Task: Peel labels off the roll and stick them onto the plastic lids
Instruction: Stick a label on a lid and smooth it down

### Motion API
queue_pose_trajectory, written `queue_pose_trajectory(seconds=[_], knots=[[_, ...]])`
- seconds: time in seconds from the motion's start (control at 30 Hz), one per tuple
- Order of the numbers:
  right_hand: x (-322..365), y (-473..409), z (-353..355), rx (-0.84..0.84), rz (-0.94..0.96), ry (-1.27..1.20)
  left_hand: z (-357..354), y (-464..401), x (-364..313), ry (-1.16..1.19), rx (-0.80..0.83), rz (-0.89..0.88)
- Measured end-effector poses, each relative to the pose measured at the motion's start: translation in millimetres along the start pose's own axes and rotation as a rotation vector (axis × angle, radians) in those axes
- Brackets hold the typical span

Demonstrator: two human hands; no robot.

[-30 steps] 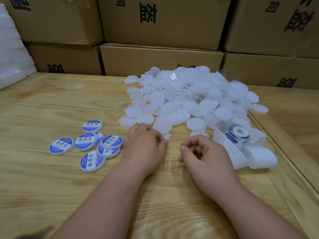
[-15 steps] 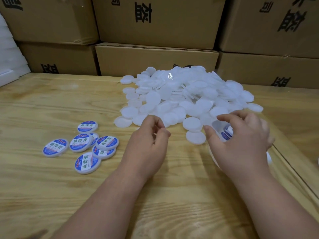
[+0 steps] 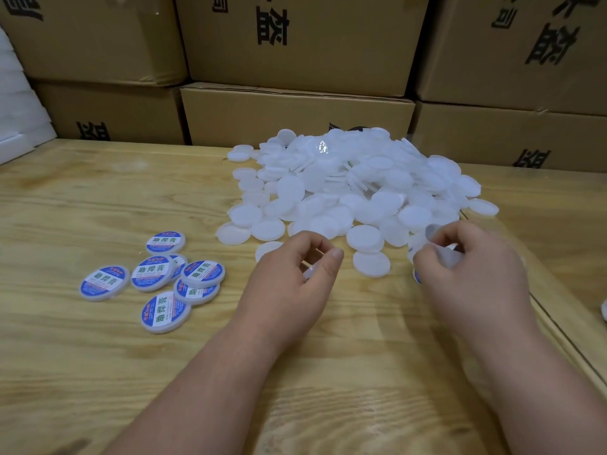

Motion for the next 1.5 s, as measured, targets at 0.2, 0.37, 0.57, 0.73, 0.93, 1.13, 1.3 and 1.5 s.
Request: queue_pose_trajectory(seconds=[0.2,0.37,0.57,0.73,0.93,1.13,1.3,1.5], knots=[[0,3,6,0.037,-0.173,-0.213,0,1,-4,-0.004,0.001,-0.01],[-5,1,4,0.084,-0.284,-0.314,-1,1,-5,0.091,0.0,0.062],[-11,1,-2,0.192,-0.281,-0.266,-2,1,-5,0.158,0.009,0.124],[-19,1,-7,0.27,-0.276,-0.233,-5,2,-6,0.171,0.036,0.118],[-8,10,-13,0.361,-0.231,-0.34,-5,6,-9,0.173,0.081,0.091],[3,23,-19,0.445,-0.2,-0.452,-9,8,-13,0.245,0.152,0.079],[10,29,-19,0.521,-0.184,-0.537,-9,8,-11,0.23,0.134,0.074],[11,29,-18,0.563,-0.164,-0.522,-7,8,-13,0.24,0.109,0.055]])
Point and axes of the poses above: each hand's wrist, its own y-axis away from the middle knuckle, its own z-axis out of the back of the hand, x = y × z, the point moved 2 cm from there along -y, towards the middle knuckle, and after that the axes turned 10 degrees about -x, right-handed, at the moved point
